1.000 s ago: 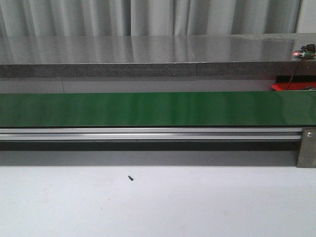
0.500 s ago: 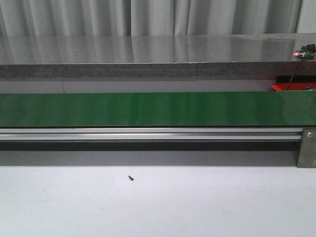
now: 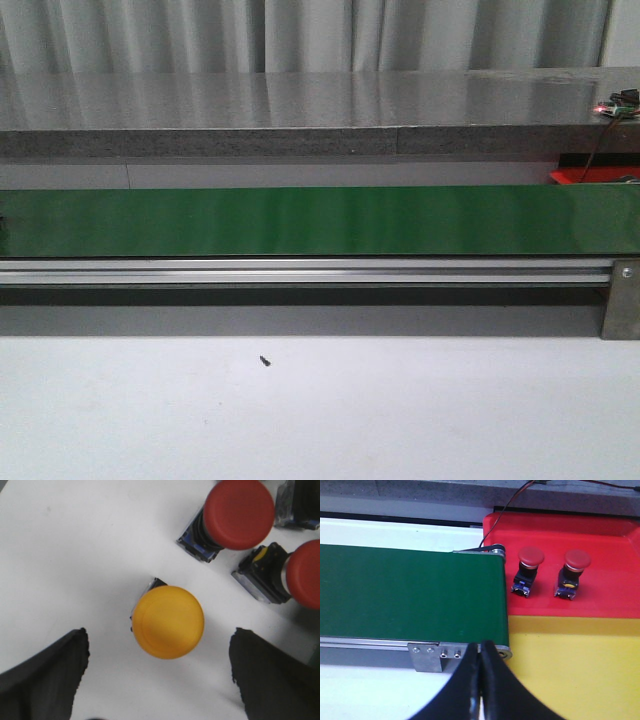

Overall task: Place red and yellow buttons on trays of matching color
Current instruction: 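Lower the left gripper and grasp a second yellow button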

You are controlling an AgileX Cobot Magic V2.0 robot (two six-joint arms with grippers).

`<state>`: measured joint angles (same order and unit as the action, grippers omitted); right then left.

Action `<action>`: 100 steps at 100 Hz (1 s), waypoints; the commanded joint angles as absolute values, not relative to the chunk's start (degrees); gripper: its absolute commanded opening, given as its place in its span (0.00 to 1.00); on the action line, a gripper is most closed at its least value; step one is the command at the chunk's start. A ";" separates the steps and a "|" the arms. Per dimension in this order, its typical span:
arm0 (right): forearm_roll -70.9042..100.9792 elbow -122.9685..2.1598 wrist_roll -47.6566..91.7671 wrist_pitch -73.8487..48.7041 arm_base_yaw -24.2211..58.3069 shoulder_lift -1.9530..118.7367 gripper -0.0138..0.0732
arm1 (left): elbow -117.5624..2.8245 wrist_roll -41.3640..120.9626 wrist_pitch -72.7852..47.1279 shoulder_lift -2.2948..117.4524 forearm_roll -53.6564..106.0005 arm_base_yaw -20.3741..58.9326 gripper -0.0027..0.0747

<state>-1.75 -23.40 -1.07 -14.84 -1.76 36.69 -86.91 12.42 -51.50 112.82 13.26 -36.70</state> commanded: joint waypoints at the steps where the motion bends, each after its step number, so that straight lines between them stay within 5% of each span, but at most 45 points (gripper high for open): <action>1: -1.77 -24.87 -0.52 -10.43 -1.63 36.58 0.09 | -88.69 12.84 -48.88 110.98 15.02 -36.70 0.77; 21: -1.77 -24.87 -0.52 -10.43 -1.63 36.58 0.09 | -88.69 13.09 -48.01 112.91 15.14 -36.70 0.70; 62: -1.77 -24.87 -0.52 -10.43 -1.63 36.58 0.09 | -88.69 13.09 -46.77 113.00 15.24 -36.70 0.13; 100: -1.77 -24.87 -0.52 -10.43 -1.63 36.58 0.09 | -88.69 13.09 -49.40 105.38 14.78 -36.21 0.12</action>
